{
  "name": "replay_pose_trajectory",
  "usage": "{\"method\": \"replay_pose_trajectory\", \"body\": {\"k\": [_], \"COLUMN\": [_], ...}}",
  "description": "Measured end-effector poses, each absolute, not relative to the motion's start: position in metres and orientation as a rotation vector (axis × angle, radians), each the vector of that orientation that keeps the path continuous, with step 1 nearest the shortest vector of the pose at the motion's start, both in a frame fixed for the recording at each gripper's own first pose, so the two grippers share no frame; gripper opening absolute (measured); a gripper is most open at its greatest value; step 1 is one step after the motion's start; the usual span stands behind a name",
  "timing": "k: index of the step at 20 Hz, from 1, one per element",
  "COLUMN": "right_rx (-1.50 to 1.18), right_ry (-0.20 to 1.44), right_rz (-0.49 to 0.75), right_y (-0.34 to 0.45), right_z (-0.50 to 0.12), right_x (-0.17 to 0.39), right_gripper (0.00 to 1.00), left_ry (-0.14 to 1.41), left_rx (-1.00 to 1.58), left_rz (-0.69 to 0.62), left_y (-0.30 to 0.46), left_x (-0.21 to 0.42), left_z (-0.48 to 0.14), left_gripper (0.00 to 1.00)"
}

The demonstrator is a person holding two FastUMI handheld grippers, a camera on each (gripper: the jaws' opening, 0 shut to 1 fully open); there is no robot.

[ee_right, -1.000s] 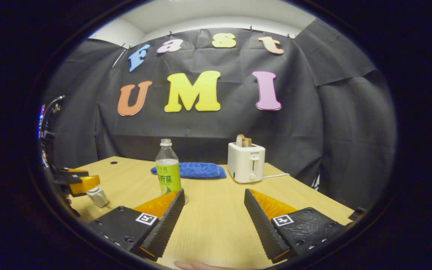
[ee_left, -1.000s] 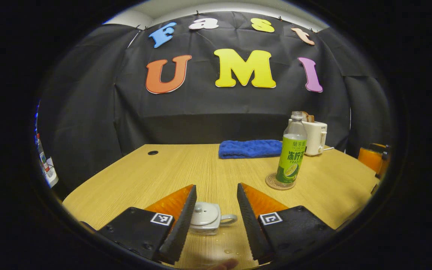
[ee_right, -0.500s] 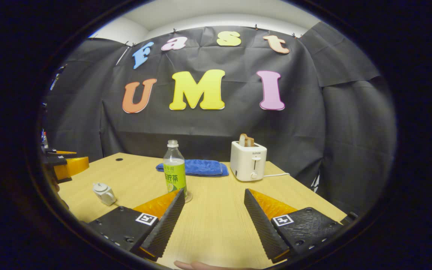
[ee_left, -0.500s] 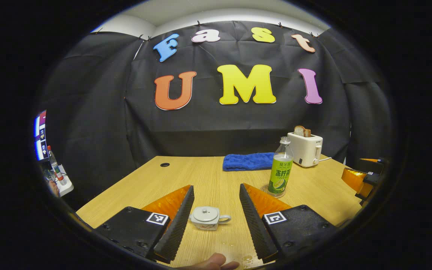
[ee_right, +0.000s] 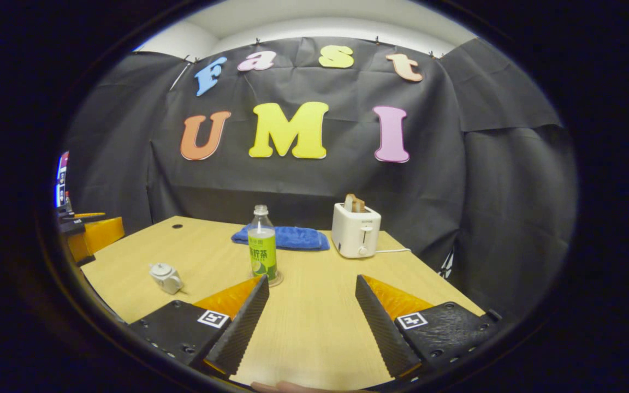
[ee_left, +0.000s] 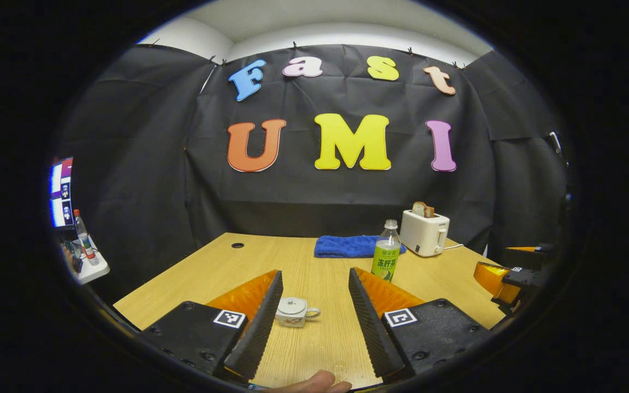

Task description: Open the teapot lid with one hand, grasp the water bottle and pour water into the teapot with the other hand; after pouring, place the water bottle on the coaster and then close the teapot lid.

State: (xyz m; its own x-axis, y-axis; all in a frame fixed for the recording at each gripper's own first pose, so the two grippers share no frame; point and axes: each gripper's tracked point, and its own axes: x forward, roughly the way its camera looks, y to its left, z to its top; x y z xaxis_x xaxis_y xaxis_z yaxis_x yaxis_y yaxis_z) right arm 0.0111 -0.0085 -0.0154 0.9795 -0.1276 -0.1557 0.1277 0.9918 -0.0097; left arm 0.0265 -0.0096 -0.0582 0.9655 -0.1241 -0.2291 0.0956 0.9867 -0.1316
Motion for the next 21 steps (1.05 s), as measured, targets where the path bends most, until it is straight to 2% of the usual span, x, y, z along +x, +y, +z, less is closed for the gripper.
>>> {"method": "replay_pose_trajectory", "body": {"k": [2,3,4,5,12,13,14,17,20,21], "right_rx": [0.023,0.026,0.026,0.022,-0.001,-0.009,-0.017,-0.028,-0.038,-0.035], "right_ry": [0.148,0.145,0.144,0.145,0.111,0.111,0.113,0.114,0.112,0.111], "right_rz": [-0.129,-0.127,-0.131,-0.139,-0.145,-0.146,-0.141,-0.144,-0.156,-0.158], "right_y": [-0.010,-0.011,-0.013,-0.016,-0.021,-0.021,-0.019,-0.021,-0.023,-0.024], "right_z": [-0.011,-0.008,-0.008,-0.008,0.002,0.002,0.000,0.000,-0.001,0.000], "right_x": [0.007,0.006,0.005,0.005,-0.003,-0.003,-0.004,-0.001,-0.002,-0.002], "right_gripper": [0.99,0.95,0.99,0.95,0.95,0.98,0.95,0.95,0.99,0.95], "left_ry": [0.226,0.222,0.218,0.208,0.187,0.179,0.176,0.178,0.188,0.186], "left_rx": [-0.113,-0.107,-0.103,-0.108,-0.113,-0.111,-0.105,-0.091,-0.088,-0.089], "left_rz": [-0.117,-0.115,-0.108,-0.101,-0.124,-0.132,-0.137,-0.145,-0.147,-0.143], "left_y": [-0.011,-0.010,-0.008,-0.006,-0.015,-0.017,-0.019,-0.024,-0.025,-0.024], "left_x": [0.025,0.025,0.025,0.024,0.027,0.028,0.029,0.030,0.029,0.029], "left_z": [-0.056,-0.056,-0.056,-0.054,-0.056,-0.055,-0.055,-0.059,-0.061,-0.060], "left_gripper": [0.77,0.77,0.77,0.77,0.77,0.77,0.77,0.77,0.77,0.77]}}
